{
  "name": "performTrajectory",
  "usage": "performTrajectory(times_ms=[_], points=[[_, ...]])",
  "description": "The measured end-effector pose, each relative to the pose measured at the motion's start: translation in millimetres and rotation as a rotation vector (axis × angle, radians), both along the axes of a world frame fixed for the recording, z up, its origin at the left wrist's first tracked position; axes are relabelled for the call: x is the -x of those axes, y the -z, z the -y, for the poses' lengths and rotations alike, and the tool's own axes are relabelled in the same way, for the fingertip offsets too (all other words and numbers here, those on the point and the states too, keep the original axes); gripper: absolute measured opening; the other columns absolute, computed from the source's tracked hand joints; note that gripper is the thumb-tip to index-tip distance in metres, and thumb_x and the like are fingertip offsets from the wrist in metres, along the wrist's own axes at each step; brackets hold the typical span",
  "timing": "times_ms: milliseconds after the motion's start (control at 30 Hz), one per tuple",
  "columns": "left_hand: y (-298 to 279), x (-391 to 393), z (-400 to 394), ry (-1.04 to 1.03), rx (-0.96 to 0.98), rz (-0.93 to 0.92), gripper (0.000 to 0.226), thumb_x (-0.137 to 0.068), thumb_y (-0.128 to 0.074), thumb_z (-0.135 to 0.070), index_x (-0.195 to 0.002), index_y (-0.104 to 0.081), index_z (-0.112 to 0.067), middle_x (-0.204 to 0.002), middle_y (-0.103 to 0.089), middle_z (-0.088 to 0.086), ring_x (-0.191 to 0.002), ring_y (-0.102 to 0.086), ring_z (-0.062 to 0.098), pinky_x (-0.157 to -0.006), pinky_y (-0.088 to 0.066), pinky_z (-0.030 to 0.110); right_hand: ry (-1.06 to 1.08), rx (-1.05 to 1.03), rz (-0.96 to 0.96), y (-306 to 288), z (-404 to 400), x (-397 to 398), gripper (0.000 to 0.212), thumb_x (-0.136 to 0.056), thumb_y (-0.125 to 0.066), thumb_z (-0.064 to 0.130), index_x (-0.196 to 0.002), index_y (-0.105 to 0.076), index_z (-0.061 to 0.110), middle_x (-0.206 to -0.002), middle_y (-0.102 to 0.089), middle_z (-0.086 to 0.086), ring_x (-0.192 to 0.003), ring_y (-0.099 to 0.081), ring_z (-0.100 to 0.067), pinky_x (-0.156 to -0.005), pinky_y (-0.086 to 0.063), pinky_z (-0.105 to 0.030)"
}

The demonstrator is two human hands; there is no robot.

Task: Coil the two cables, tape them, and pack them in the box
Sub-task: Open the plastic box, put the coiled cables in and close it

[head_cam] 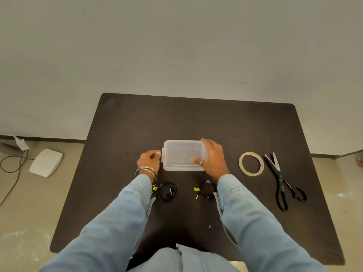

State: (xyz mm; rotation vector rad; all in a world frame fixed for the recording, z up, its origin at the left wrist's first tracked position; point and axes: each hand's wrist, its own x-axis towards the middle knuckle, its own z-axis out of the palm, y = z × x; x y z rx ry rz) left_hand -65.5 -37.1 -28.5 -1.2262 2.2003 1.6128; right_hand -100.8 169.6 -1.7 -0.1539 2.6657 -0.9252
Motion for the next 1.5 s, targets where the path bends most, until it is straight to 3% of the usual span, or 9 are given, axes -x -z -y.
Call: performTrajectory(times_ms=[167,433,567,700,900,1033,1133,1333,1500], points=[[-3.4,-0.9,-5.4,0.041,-0.034,0.039,0.023,-0.093,-0.052,-0.017,-0.109,-0.068,-0.02,-0.103,-0.069,0.008,-0.094,-0.065,0.027,-0.088,-0.055,0.046,-0.618,-0.563,-0.084,2.2,18.0,14.0,0.117,-0.069,-0.078,0.048,-0.151,0.002,0.022,-0.159,0.002,-0.009,-0.146,0.004,-0.034,-0.115,0.001,-0.054],[-6.4,-3.3,-6.4,-0.078,-0.224,-0.019,0.026,-0.096,-0.049,-0.029,-0.102,-0.066,-0.01,-0.1,-0.07,0.015,-0.09,-0.068,0.029,-0.078,-0.058,0.049,-0.552,-0.236,0.078,2.7,10.2,39.3,0.104,-0.066,-0.082,0.039,-0.147,-0.018,0.033,-0.154,-0.015,-0.004,-0.144,-0.001,-0.031,-0.117,-0.006,-0.049],[-7.0,-6.2,-9.3,-0.123,-0.25,-0.042,0.032,-0.097,-0.044,-0.037,-0.102,-0.063,-0.012,-0.093,-0.07,0.007,-0.086,-0.068,0.023,-0.078,-0.058,0.043,-0.273,0.186,0.219,-15.0,-6.6,49.0,0.081,-0.066,-0.083,0.037,-0.136,-0.041,0.039,-0.143,-0.034,-0.002,-0.133,-0.03,-0.025,-0.109,-0.031,-0.049],[-2.4,-6.4,-8.9,-0.11,-0.118,-0.009,0.022,-0.093,-0.055,-0.028,-0.101,-0.068,-0.012,-0.096,-0.071,0.008,-0.087,-0.069,0.024,-0.079,-0.059,0.042,0.259,0.816,0.415,-21.6,-30.2,44.3,0.058,-0.069,-0.072,0.037,-0.124,-0.054,0.027,-0.114,-0.055,-0.004,-0.102,-0.055,-0.022,-0.078,-0.047,-0.03],[-1.0,-6.5,-12.4,-0.052,-0.014,0.026,0.018,-0.087,-0.063,-0.016,-0.103,-0.071,-0.018,-0.096,-0.07,0.007,-0.082,-0.067,0.026,-0.08,-0.058,0.042,0.762,1.143,0.749,10.3,-74.7,17.7,0.046,-0.081,-0.052,0.049,-0.12,-0.058,0.026,-0.121,-0.062,-0.01,-0.112,-0.057,-0.039,-0.097,-0.04,-0.061],[0.1,-8.9,-16.4,-0.066,0.016,0.01,0.02,-0.085,-0.064,-0.012,-0.103,-0.071,-0.018,-0.1,-0.071,0.009,-0.087,-0.066,0.026,-0.085,-0.057,0.043,0.958,0.98,0.619,22.3,-73.5,6.4,0.029,-0.091,-0.053,0.028,-0.117,-0.058,0.018,-0.11,-0.068,-0.012,-0.098,-0.066,-0.036,-0.09,-0.048,-0.056],[1.9,-16.8,-17.0,-0.085,0.058,-0.034,0.022,-0.084,-0.066,-0.014,-0.105,-0.07,-0.018,-0.102,-0.071,0.009,-0.093,-0.066,0.028,-0.088,-0.055,0.047,0.969,0.575,0.347,28.1,-68.5,3.0,0.025,-0.095,-0.053,0.025,-0.116,-0.056,0.012,-0.112,-0.067,-0.013,-0.095,-0.067,-0.03,-0.085,-0.055,-0.044],[2.9,-46.3,-17.9,0.103,0.249,-0.008,0.019,-0.088,-0.062,-0.017,-0.104,-0.07,-0.013,-0.104,-0.069,0.008,-0.086,-0.058,0.018,-0.086,-0.044,0.025,0.563,-0.183,-0.066,24.0,-61.0,-17.8,0.034,-0.091,-0.054,0.01,-0.124,-0.051,0.002,-0.124,-0.05,-0.022,-0.115,-0.047,-0.038,-0.093,-0.044,-0.045],[16.0,-68.0,-10.9,0.642,0.474,0.117,0.031,-0.087,-0.061,-0.027,-0.117,-0.065,-0.02,-0.116,-0.061,0.006,-0.111,-0.053,0.026,-0.096,-0.042,0.035,-0.039,-0.066,-0.018,24.3,-42.6,-43.7,0.013,-0.092,-0.055,0.013,-0.098,-0.065,0.008,-0.101,-0.059,-0.009,-0.095,-0.056,-0.024,-0.086,-0.047,-0.033]])
